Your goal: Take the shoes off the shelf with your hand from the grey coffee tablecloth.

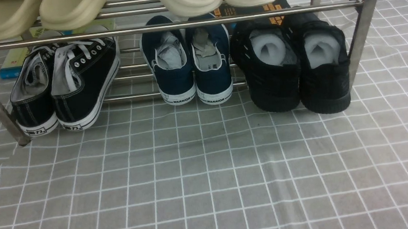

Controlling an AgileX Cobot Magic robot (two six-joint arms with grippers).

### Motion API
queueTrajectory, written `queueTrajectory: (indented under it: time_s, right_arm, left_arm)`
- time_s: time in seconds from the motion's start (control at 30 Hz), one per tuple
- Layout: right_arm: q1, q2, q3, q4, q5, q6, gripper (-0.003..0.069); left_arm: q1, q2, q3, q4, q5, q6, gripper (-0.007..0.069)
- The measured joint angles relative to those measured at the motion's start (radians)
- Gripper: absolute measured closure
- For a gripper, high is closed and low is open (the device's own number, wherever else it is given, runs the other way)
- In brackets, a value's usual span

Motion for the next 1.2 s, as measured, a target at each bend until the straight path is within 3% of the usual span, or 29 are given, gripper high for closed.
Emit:
queueTrajectory:
  time_s: [0.9, 0.97, 1.1, 1.2]
  right_arm:
    - [0.000, 0.000, 0.002, -0.024, -0.016, 0.010, 0.0420]
    - [0.000, 0.000, 0.002, 0.036, -0.019, 0.071, 0.0420]
    - [0.000, 0.000, 0.011, 0.428, -0.040, 0.375, 0.0420]
    - [0.000, 0.000, 0.012, 0.558, -0.049, 0.445, 0.0420]
  left_arm:
    - [0.000, 0.000, 0.000, 0.000, 0.000, 0.000, 0.0385]
    - [0.000, 0.000, 0.000, 0.001, 0.000, 0.000, 0.0385]
    - [0.000, 0.000, 0.000, 0.001, 0.000, 0.000, 0.0385]
    - [0.000, 0.000, 0.000, 0.001, 0.000, 0.000, 0.0385]
